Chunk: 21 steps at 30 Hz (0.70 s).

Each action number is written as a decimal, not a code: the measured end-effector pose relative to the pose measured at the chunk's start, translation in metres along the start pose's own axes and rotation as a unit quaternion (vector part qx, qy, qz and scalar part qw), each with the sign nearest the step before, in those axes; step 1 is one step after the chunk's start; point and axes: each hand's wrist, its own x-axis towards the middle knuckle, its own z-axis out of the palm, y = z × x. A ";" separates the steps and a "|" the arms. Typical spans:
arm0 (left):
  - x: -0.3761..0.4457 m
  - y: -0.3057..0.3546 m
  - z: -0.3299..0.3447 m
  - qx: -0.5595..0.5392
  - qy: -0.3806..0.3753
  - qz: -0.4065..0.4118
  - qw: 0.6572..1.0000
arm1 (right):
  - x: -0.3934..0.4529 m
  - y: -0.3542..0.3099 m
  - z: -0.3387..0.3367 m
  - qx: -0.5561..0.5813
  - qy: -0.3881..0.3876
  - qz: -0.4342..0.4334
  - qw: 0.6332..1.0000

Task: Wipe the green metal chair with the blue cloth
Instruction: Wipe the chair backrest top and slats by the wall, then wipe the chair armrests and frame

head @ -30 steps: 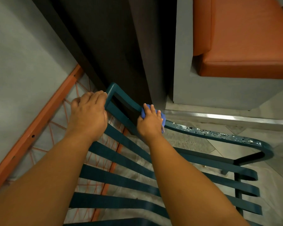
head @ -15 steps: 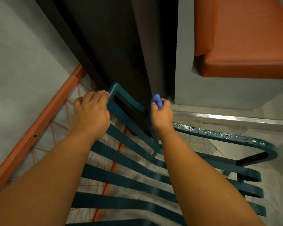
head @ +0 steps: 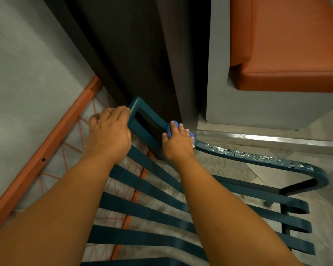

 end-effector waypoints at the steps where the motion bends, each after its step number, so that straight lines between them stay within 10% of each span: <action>1: 0.000 0.000 0.000 0.001 0.001 0.001 1.000 | 0.001 -0.007 -0.002 0.041 -0.002 -0.010 0.999; 5: -0.002 0.002 -0.002 0.035 0.000 0.011 0.999 | -0.014 0.004 0.001 0.107 0.000 -0.132 0.985; 11: 0.003 0.033 -0.005 0.173 -0.068 0.048 0.981 | -0.014 0.016 -0.026 0.213 0.075 -0.072 0.971; 21: 0.019 0.089 0.027 0.284 -0.235 0.095 0.925 | -0.009 0.056 -0.013 -0.167 -0.005 -0.089 0.982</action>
